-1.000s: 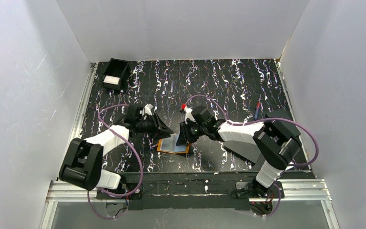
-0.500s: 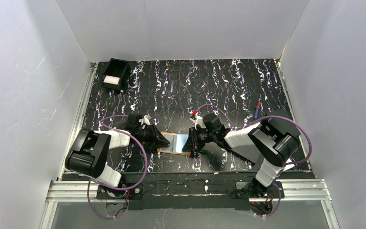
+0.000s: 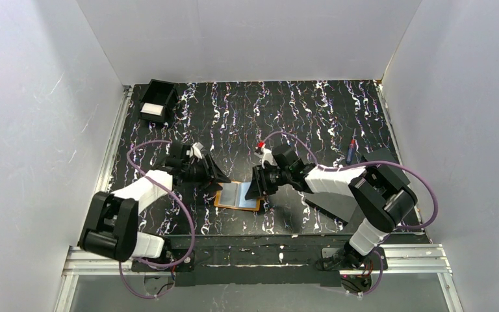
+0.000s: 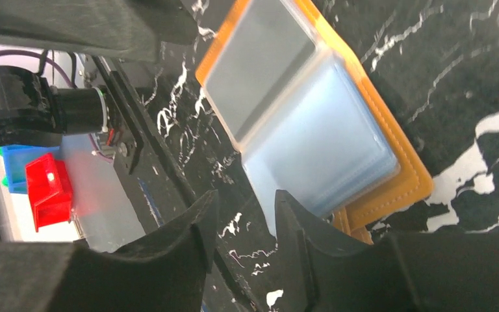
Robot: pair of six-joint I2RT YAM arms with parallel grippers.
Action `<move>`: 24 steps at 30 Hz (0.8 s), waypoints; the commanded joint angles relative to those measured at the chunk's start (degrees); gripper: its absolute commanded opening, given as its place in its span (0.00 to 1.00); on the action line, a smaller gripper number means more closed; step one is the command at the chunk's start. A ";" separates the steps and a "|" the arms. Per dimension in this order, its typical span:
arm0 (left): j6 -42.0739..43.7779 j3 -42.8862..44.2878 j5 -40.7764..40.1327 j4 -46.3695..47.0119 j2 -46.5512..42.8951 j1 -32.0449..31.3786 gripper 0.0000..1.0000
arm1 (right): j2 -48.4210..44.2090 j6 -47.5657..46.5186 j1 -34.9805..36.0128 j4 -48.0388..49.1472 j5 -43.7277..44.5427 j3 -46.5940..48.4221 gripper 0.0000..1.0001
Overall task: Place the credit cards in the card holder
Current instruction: Move the storage box to the center of the board.
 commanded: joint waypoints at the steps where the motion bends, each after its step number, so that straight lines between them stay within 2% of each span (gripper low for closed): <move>1: 3.55 6.27 -2.18 -11.42 -7.63 1.40 0.55 | -2.33 -4.05 0.00 -8.40 0.61 6.34 0.48; 3: 4.95 8.71 -2.25 -15.73 -10.81 4.17 0.66 | -2.39 -4.93 0.00 -10.38 0.90 7.69 0.52; 6: 7.07 12.36 -1.80 -22.28 -16.06 11.75 0.82 | -3.13 -5.78 0.00 -12.25 1.02 9.35 0.56; 11: 10.35 21.83 -5.17 -30.67 -18.68 22.92 0.96 | -3.33 -7.22 0.00 -15.56 0.26 12.35 0.61; 15: 3.64 24.75 -5.40 -28.16 -16.38 31.17 0.97 | -3.85 -8.25 -0.02 -17.44 -0.37 13.79 0.63; 19: -4.54 24.06 -3.42 -17.93 -11.62 36.23 0.96 | -5.52 -8.81 0.00 -18.85 -0.48 14.50 0.64; 22: -2.61 28.48 -8.33 -16.61 -6.22 36.35 0.90 | -6.77 -9.14 -0.08 -20.16 0.03 15.07 0.64; 24: -0.57 33.01 -12.40 -21.50 -1.97 36.19 0.88 | -7.62 -9.46 -0.15 -21.36 0.59 15.47 0.65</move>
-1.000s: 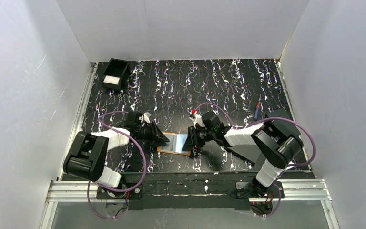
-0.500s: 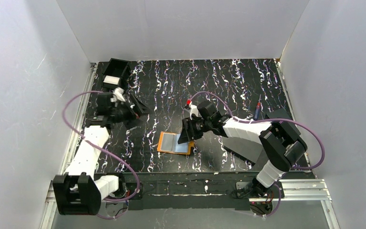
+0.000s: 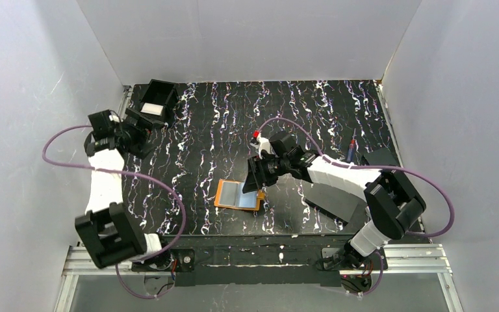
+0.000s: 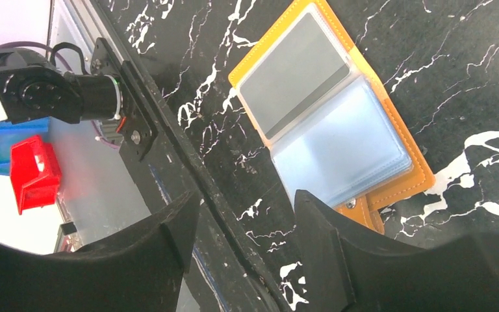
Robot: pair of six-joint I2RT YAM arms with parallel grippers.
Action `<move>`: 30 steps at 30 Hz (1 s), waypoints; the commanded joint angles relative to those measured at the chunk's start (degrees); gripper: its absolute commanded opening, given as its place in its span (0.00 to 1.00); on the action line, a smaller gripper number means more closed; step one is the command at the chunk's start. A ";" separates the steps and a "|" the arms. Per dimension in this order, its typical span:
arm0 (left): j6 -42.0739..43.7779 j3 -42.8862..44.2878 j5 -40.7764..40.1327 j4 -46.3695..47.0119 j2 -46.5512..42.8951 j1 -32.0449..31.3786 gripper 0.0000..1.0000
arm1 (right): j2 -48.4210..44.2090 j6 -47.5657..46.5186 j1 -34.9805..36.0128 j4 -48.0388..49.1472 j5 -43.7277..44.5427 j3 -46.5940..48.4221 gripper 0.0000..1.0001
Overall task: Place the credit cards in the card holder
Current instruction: Move the storage box to the center of the board.
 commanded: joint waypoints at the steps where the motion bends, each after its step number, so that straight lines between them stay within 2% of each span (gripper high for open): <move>1: 1.50 9.48 -8.14 -3.30 7.41 -0.16 0.88 | -4.25 -1.55 -0.18 -2.93 0.31 3.18 0.65; 8: 1.84 21.51 -18.80 -6.35 22.24 -0.49 0.83 | -5.58 -3.22 -0.82 -6.67 0.77 3.38 0.66; 11: 0.17 24.83 -17.53 -4.64 27.92 -1.02 0.77 | -6.00 -4.05 -1.32 -7.93 1.62 3.46 0.66; 16: -2.09 31.12 -9.67 -0.06 36.44 -3.29 0.63 | -5.96 -4.16 -2.38 -7.77 2.16 2.68 0.66; 18: 4.46 36.45 -8.70 0.01 39.99 -5.58 0.62 | -5.62 -4.49 -2.90 -7.77 2.01 2.50 0.66; 22: 20.41 46.61 -16.46 -4.81 45.33 -10.50 0.63 | -4.77 -5.70 -4.12 -8.96 0.73 2.70 0.66; 26: 30.66 56.31 -22.38 -9.28 50.35 -13.35 0.63 | -5.21 -6.39 -4.91 -10.01 0.32 2.83 0.66; 30: 38.76 60.86 -26.20 -9.75 52.78 -14.68 0.64 | -5.36 -6.32 -5.22 -10.17 -0.01 2.72 0.66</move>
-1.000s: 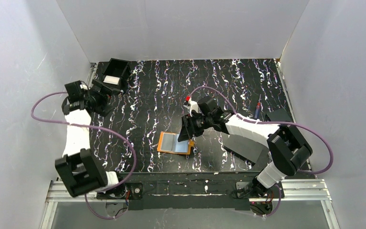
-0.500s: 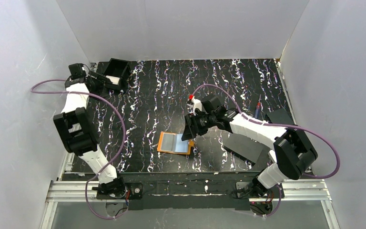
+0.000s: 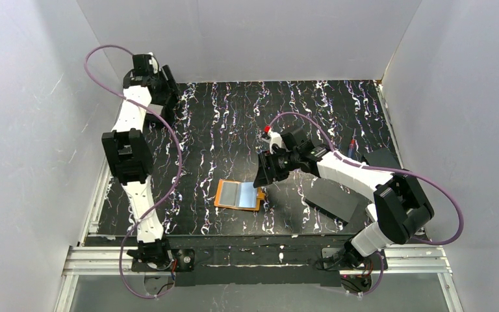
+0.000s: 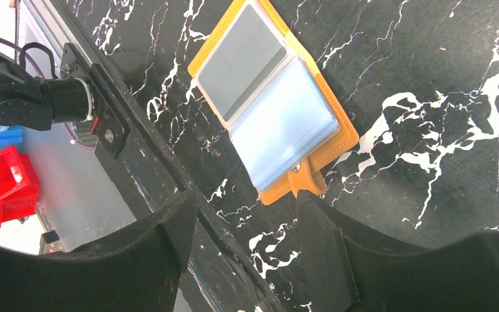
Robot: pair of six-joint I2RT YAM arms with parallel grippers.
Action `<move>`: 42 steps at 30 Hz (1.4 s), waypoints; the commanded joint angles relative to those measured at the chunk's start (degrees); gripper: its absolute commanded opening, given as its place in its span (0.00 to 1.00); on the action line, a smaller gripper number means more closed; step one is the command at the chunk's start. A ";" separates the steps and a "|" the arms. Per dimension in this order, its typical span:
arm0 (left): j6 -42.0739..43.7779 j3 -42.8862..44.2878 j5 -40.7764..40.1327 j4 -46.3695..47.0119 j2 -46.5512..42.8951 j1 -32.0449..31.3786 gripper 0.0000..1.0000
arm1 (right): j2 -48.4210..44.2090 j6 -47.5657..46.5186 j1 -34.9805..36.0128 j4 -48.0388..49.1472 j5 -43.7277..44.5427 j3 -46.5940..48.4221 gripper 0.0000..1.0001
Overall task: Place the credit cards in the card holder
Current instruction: Move the storage box to the center of the board.
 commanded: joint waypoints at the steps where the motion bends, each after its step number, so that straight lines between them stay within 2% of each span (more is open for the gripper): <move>1: 13.88 5.46 -6.96 -3.67 1.02 -0.15 0.64 | -1.66 -1.13 -0.31 -1.16 -1.50 1.51 0.66; 5: 18.27 8.78 -8.68 -4.02 2.92 -0.14 0.72 | -1.88 -1.16 -0.51 -1.21 -1.59 1.00 0.66; 10: 20.28 15.29 -6.94 -7.93 7.15 -0.13 0.73 | -1.73 -1.03 -0.89 -1.29 -1.93 0.84 0.66; 22: 19.05 17.83 -7.02 -7.02 11.20 -0.12 0.54 | -1.21 -0.72 -1.45 -1.29 -2.73 0.91 0.66; 42: 21.21 16.36 -7.74 -7.60 13.18 -0.67 0.42 | -0.85 0.01 -1.58 -0.33 -4.14 0.72 0.64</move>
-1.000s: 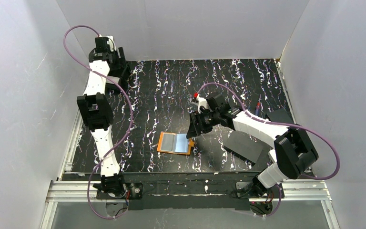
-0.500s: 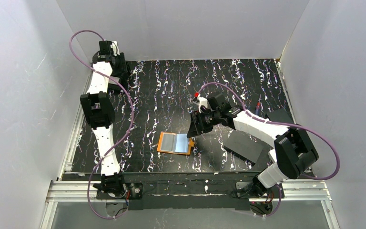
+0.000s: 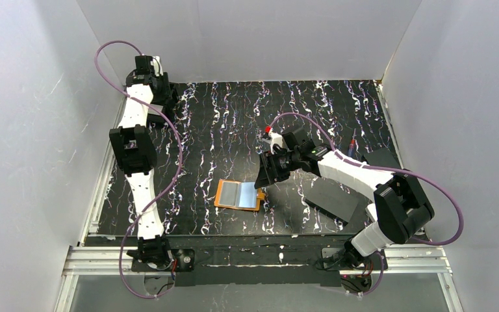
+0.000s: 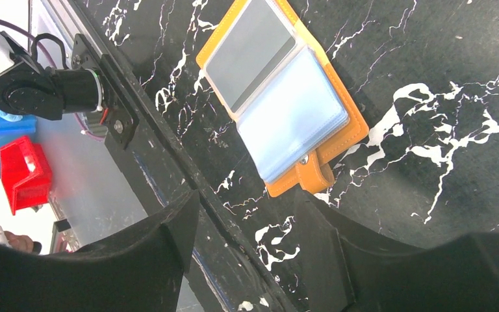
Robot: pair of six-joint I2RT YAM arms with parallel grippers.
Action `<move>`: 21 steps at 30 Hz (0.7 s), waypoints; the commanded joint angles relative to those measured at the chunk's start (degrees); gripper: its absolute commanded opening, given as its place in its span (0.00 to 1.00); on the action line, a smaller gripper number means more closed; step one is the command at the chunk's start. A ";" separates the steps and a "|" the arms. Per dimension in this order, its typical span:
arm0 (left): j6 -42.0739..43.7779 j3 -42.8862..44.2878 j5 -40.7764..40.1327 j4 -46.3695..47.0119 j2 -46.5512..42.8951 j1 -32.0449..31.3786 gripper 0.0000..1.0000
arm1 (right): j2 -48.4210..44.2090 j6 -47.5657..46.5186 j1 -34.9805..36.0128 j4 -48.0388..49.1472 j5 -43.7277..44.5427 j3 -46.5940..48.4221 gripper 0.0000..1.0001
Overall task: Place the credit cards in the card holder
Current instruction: Move the storage box to the center of the board.
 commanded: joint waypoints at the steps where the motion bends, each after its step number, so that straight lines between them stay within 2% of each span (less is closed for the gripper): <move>1: 1.60 0.46 -0.97 -1.33 0.57 -0.61 0.42 | -0.85 0.43 -0.36 0.85 -1.51 0.72 0.64; 21: 4.15 -1.45 -4.80 -2.15 0.79 -1.52 0.33 | -0.78 0.51 -0.60 1.20 -1.98 0.47 0.63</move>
